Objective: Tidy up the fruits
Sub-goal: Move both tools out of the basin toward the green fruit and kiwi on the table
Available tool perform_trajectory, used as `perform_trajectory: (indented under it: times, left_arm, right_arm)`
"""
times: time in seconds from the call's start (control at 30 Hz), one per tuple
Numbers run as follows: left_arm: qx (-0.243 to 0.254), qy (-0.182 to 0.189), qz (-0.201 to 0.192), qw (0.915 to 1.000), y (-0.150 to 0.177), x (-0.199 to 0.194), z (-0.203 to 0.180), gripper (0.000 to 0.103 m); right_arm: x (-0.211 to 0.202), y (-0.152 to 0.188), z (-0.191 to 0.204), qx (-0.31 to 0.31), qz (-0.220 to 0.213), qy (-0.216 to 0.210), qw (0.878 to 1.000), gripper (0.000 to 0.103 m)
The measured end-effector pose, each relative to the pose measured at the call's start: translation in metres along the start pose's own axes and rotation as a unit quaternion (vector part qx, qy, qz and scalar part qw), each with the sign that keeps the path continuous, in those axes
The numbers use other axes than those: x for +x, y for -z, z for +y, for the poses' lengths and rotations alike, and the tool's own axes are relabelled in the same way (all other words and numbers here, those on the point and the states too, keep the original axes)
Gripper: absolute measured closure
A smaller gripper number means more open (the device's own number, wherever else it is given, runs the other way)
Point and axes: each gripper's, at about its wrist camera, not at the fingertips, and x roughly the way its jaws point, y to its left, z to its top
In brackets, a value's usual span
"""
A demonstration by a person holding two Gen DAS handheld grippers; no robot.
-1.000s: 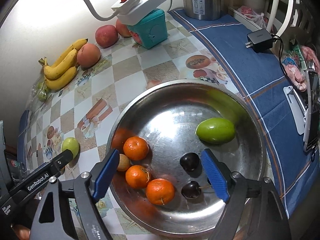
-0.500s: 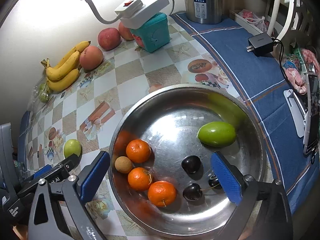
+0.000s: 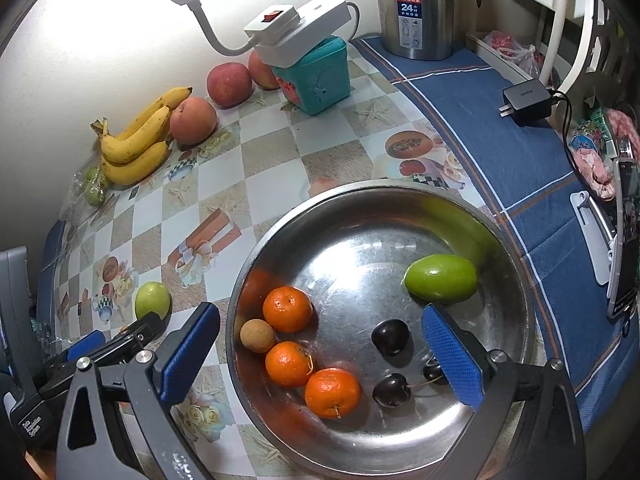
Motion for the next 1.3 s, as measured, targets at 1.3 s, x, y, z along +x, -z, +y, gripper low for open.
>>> perform_trajectory:
  times: [1.3]
  left_arm:
    - [-0.108, -0.058, -0.032, 0.9919, 0.015, -0.032, 0.136, 0.0]
  right_arm:
    - [0.014, 0.038, 0.112, -0.137, 0.041, -0.046, 0.989, 0.002]
